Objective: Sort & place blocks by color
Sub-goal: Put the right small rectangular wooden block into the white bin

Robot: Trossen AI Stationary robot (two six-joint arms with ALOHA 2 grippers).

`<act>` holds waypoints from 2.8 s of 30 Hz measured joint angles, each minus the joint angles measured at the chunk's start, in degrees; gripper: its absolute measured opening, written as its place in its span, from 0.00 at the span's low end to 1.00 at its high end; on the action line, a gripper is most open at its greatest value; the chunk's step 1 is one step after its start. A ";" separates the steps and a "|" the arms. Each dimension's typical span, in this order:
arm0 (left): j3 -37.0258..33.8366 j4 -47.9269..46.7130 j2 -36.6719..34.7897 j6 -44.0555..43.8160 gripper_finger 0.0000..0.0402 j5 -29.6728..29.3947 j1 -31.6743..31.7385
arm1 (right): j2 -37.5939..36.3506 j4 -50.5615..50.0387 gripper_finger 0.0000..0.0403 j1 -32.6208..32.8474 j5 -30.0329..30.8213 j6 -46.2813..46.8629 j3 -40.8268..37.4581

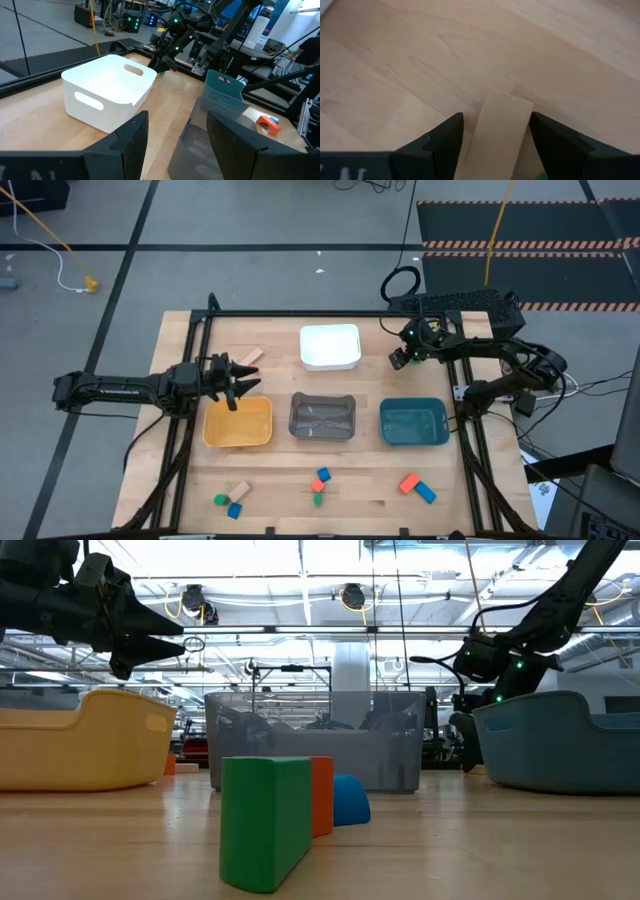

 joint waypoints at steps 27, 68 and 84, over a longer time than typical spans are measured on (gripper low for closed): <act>-0.01 0.00 0.00 -0.02 0.50 0.00 -0.02 | -8.82 25.52 0.28 3.56 -14.13 5.59 -0.04; 0.00 0.00 0.00 0.00 0.50 0.00 0.00 | 17.57 67.12 0.34 21.68 -7.36 -3.15 -0.02; -0.01 0.01 -0.02 0.00 0.50 0.00 0.00 | 17.61 66.75 0.37 21.68 -7.37 -4.56 -0.01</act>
